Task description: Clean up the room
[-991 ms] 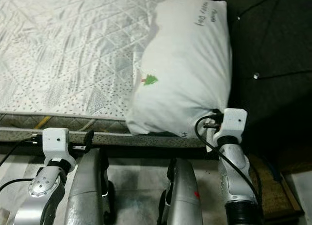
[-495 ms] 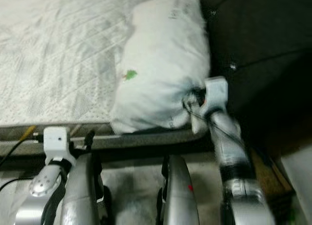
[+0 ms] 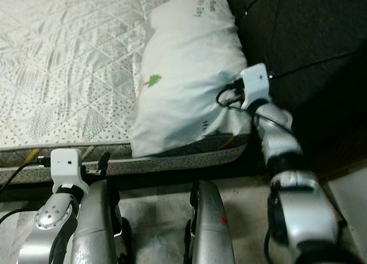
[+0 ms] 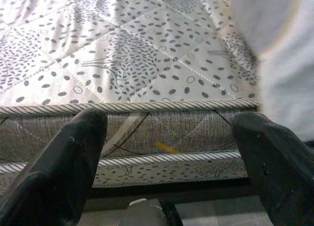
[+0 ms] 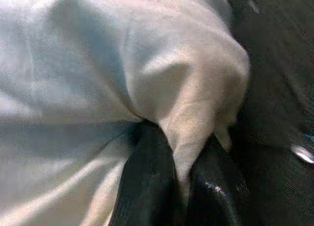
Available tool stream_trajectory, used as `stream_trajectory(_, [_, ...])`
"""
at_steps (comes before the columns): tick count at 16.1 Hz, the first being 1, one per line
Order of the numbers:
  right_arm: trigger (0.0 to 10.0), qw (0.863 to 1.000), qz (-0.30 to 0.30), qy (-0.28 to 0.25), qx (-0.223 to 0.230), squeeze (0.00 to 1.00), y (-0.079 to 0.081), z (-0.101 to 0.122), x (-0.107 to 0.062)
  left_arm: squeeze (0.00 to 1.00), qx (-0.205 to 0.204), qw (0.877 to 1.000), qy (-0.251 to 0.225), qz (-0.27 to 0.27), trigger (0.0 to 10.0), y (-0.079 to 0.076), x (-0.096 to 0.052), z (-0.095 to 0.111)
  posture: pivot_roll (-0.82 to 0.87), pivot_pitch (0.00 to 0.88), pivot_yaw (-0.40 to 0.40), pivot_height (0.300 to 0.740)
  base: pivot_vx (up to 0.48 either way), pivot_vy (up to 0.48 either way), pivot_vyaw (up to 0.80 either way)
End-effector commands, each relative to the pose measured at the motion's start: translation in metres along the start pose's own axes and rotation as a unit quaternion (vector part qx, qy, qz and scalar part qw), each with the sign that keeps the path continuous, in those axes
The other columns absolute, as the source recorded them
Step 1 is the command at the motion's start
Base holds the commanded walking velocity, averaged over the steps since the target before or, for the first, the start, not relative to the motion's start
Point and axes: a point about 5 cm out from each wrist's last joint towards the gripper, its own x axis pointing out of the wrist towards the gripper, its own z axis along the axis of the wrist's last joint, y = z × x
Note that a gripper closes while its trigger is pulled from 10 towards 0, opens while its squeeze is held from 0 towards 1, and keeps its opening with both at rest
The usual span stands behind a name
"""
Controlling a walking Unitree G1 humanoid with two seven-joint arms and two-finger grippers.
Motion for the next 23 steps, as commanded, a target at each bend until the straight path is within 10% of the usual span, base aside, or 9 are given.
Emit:
stream_trajectory(1, [0.0, 0.999, -0.042, 0.007, 0.009, 0.00, -0.016, 0.005, -0.001, 0.00, 0.002, 1.000, 0.011, 0.003, 10.0, 0.000, -0.001, -0.004, 0.11, 0.161, -0.086, 0.566, 0.000, 0.000, 0.00])
stream_trajectory(7, [0.0, 0.984, -0.167, 0.063, -0.009, 0.00, -0.051, -0.021, -0.017, 0.00, 0.003, 1.000, 0.016, 0.013, 10.0, 0.002, -0.002, -0.006, 0.11, 0.165, -0.088, 0.566, 0.000, 0.000, 0.00])
stream_trajectory(12, [0.0, 0.982, -0.168, 0.086, -0.006, 0.00, -0.049, -0.047, -0.029, 0.00, 0.008, 1.000, 0.020, 0.009, 10.0, 0.002, -0.001, -0.007, 0.10, 0.167, -0.079, 0.566, 0.000, 0.000, 0.00])
stream_trajectory(13, [8.0, 0.986, -0.147, 0.081, 0.019, 0.00, -0.043, -0.050, -0.028, 0.00, 0.008, 1.000, 0.019, 0.009, 10.0, 0.002, -0.001, -0.006, 0.09, 0.167, -0.079, 0.566, 0.000, 0.000, 0.00])
stream_trajectory(14, [10.0, 0.988, -0.132, 0.074, 0.038, 1.00, -0.038, -0.053, -0.028, 0.00, 0.008, 1.000, 0.019, 0.008, 10.0, 0.002, 0.000, -0.006, 0.09, 0.167, -0.079, 0.566, 0.000, 0.000, 0.00])
stream_trajectory(18, [10.0, 0.992, -0.103, 0.048, 0.046, 1.00, -0.018, -0.062, -0.033, 0.00, 0.008, 1.000, 0.019, 0.008, 10.0, 0.002, 0.000, -0.005, 0.09, 0.172, -0.071, 0.566, 0.000, 0.000, 0.00])
stream_trajectory(23, [10.0, 0.994, -0.109, 0.007, -0.004, 1.00, -0.039, -0.045, -0.042, 0.00, 0.012, 1.000, 0.022, 0.006, 10.0, 0.005, -0.001, -0.007, 0.07, 0.175, -0.077, 0.566, 0.000, 0.000, 0.00])
